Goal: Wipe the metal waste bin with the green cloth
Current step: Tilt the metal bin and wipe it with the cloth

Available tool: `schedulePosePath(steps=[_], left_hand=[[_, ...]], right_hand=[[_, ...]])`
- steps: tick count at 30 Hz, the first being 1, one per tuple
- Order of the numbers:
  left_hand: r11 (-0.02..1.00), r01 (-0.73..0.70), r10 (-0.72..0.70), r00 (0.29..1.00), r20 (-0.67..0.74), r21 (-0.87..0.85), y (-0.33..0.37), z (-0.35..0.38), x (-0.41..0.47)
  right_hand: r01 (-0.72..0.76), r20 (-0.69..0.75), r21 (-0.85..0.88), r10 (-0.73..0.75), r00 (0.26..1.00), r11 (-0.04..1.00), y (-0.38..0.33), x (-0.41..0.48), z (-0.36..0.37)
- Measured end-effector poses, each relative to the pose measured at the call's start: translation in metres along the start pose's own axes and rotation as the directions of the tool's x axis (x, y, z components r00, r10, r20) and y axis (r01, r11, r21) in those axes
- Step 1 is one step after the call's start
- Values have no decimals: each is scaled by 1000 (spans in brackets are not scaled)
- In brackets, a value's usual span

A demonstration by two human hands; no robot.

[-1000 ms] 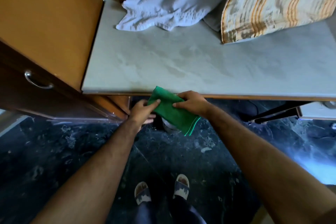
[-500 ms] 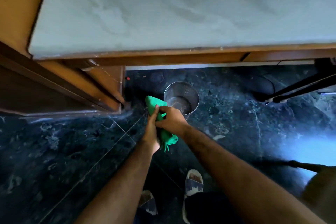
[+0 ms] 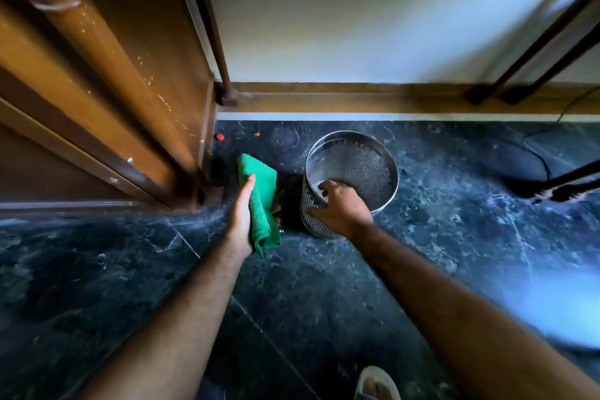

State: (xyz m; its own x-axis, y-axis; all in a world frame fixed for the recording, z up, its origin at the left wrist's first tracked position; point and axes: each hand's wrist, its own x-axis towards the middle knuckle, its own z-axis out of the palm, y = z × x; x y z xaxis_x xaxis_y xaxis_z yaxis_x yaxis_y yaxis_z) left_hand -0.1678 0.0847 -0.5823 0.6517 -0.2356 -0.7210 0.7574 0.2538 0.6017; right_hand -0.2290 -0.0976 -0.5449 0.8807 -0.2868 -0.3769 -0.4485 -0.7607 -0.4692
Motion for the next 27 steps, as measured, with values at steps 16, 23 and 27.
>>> schedulePosePath(steps=[16, 23, 27], left_hand=[[702, -464, 476, 870, 129, 541, -4, 77, 36], [525, -547, 566, 797, 212, 653, -29, 103, 50], [438, -350, 472, 874, 119, 828, -58, 66, 71]], right_hand=[[153, -250, -90, -171, 953, 984, 22, 16, 12], [224, -41, 378, -225, 973, 898, 70, 5, -18], [102, 69, 644, -190, 979, 758, 96, -6, -34]])
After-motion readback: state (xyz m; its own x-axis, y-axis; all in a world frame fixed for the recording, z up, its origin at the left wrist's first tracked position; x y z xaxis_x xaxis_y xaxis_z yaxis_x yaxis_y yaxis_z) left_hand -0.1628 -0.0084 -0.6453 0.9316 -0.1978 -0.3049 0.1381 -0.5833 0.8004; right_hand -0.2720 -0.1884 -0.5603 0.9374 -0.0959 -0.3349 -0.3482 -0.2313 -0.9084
